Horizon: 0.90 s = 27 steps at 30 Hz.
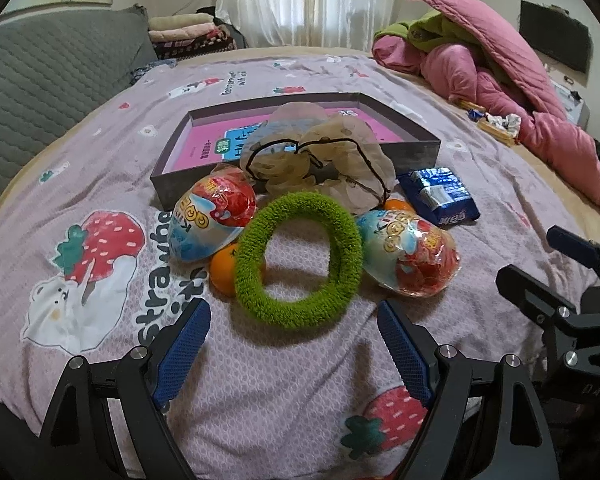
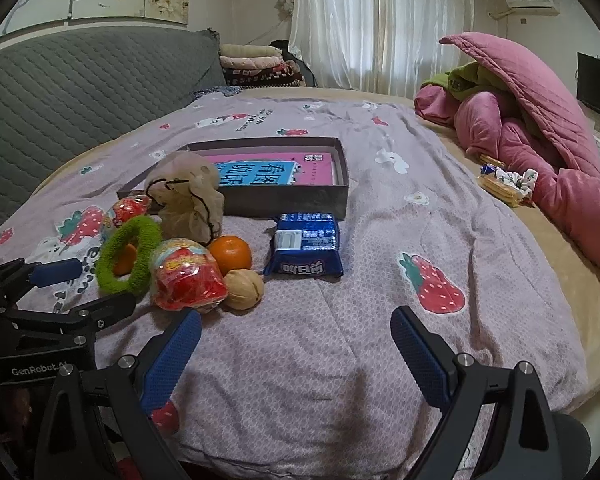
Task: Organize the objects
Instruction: 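Move both tools toward the green ring and blue snack packet, then close the left gripper on the green ring while the right gripper grasps the blue packet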
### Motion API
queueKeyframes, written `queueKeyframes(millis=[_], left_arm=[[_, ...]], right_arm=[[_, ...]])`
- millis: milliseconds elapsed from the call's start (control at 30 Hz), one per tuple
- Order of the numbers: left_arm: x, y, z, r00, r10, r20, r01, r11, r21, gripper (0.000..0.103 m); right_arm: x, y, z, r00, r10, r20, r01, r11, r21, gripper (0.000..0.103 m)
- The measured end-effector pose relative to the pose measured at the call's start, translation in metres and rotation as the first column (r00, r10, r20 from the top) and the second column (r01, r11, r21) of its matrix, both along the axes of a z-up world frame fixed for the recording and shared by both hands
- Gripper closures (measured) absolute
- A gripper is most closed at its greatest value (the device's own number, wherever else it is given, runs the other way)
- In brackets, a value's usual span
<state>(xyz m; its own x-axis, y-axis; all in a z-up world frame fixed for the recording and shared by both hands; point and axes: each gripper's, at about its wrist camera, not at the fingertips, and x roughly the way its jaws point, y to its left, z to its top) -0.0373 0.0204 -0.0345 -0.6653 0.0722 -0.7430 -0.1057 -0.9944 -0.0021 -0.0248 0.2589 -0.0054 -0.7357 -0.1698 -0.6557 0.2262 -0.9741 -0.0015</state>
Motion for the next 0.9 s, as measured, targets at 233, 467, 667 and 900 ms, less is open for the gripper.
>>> queueKeyframes(millis=[233, 467, 667, 900], left_arm=[[-0.011, 0.001, -0.007, 1.0, -0.006, 0.011, 0.006, 1.0, -0.012, 0.017], [-0.018, 0.003, -0.013, 1.0, -0.011, 0.017, 0.011, 1.0, -0.025, 0.021], [-0.022, 0.005, -0.015, 1.0, -0.02, 0.014, 0.02, 1.0, -0.021, 0.026], [-0.025, 0.008, -0.014, 0.999, -0.031, 0.007, 0.031, 0.999, -0.029, 0.03]], right_arm=[[-0.01, 0.005, -0.003, 1.0, -0.021, 0.009, 0.021, 1.0, -0.003, 0.007], [-0.023, 0.005, -0.002, 1.0, -0.031, 0.006, 0.031, 0.999, 0.007, 0.007], [-0.027, 0.0, -0.001, 1.0, 0.007, 0.007, -0.007, 1.0, -0.012, 0.007], [-0.027, -0.007, -0.003, 1.0, 0.029, 0.009, -0.029, 1.0, 0.002, 0.007]])
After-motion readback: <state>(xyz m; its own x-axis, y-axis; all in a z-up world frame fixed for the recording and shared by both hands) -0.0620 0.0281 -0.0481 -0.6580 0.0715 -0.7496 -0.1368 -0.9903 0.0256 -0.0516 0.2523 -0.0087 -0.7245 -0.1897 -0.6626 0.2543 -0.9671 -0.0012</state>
